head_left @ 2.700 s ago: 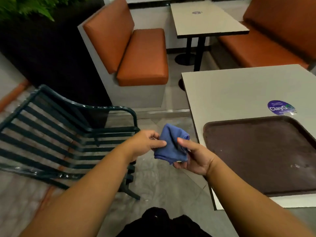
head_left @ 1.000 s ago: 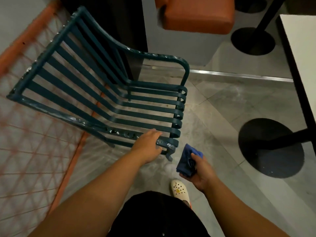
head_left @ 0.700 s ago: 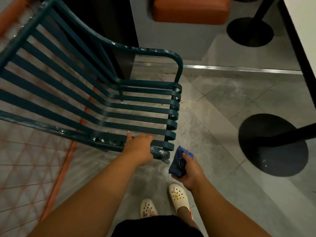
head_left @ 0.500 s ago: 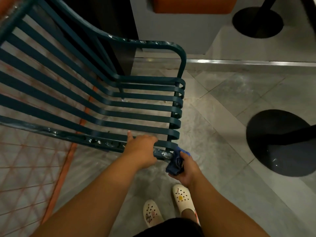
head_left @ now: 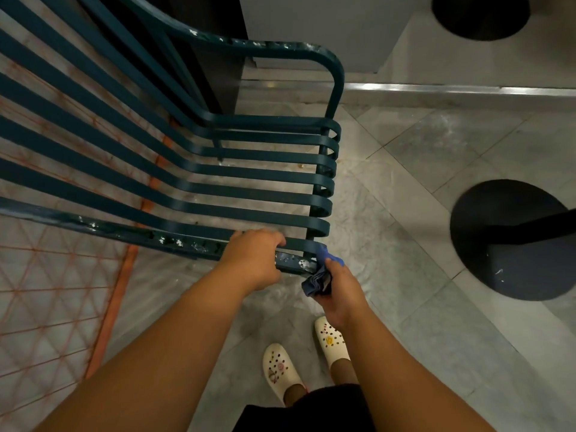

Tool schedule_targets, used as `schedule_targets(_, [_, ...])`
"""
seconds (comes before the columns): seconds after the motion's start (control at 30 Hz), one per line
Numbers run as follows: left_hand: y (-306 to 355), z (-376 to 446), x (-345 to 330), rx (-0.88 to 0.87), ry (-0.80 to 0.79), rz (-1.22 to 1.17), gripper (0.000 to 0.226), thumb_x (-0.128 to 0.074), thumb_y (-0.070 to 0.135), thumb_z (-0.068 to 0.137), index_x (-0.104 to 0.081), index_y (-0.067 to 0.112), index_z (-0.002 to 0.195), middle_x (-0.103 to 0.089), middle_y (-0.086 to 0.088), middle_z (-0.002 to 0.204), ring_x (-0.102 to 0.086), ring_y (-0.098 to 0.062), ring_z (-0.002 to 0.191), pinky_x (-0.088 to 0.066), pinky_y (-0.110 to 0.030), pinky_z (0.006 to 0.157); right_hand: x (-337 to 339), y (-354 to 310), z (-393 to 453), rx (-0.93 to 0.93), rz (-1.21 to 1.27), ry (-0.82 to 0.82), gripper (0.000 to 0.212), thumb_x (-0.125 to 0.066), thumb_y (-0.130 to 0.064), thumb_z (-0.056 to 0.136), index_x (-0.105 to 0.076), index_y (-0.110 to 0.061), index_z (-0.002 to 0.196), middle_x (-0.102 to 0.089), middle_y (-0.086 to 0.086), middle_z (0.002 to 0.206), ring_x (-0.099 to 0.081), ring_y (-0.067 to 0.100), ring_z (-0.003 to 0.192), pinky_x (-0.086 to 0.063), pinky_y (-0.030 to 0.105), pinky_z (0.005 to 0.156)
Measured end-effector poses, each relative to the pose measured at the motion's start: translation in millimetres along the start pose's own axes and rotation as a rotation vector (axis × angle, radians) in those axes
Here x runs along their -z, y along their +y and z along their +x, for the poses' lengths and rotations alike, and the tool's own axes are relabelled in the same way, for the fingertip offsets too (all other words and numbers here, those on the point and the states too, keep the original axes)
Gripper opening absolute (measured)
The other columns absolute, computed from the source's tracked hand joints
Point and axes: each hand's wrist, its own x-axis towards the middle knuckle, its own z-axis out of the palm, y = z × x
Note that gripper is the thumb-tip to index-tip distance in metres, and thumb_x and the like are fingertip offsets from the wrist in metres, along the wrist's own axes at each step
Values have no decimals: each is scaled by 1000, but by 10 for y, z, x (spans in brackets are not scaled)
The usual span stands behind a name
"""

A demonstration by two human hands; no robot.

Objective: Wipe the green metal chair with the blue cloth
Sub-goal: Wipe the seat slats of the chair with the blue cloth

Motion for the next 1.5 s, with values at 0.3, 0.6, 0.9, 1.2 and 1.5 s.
schedule_targets(0.3, [5, 69, -163, -14, 113, 213, 28, -68, 34, 82, -63, 32, 110, -64, 8, 101, -58, -15, 99, -20, -39, 113, -14, 293, -188, 250, -341, 77, 16, -54, -35, 93, -61, -42, 106, -68, 0, 106, -62, 16, 99, -50, 39, 92])
schedule_targets(0.6, [14, 122, -111, 11, 48, 297, 19, -64, 41, 84, -64, 36, 103, -65, 11, 83, -62, -12, 88, 8, -51, 117, -115, 352, -367, 438, -664, 119, 45, -49, -39, 95, -40, -37, 140, -28, -8, 154, -38, -3, 120, -29, 5, 94])
schedule_targets(0.9, [-5, 126, -96, 2, 37, 294, 20, -64, 43, 84, -64, 35, 103, -67, 11, 85, -63, -12, 91, 5, -49, 117, -208, 354, -365, 493, -773, 123, 50, -52, -34, 95, -36, -37, 143, -15, -6, 158, -40, 5, 127, -28, 1, 93])
schedule_targets(1.2, [-21, 82, -132, 22, 60, 143, 22, -68, 32, 84, -66, 29, 105, -66, 3, 90, -61, -16, 78, -52, -29, 67, -280, 272, -306, 518, -800, 114, 49, -50, -34, 96, -35, -40, 142, -18, -1, 158, -46, 16, 128, -35, 20, 102])
schedule_targets(1.5, [-7, 51, -130, 19, 85, 161, 20, -66, 30, 86, -66, 29, 105, -65, 4, 88, -57, -15, 74, -49, -27, 65, -312, 253, -302, 505, -806, 107, 49, -48, -33, 97, -32, -37, 144, -12, -2, 159, -34, 17, 137, -29, 20, 104])
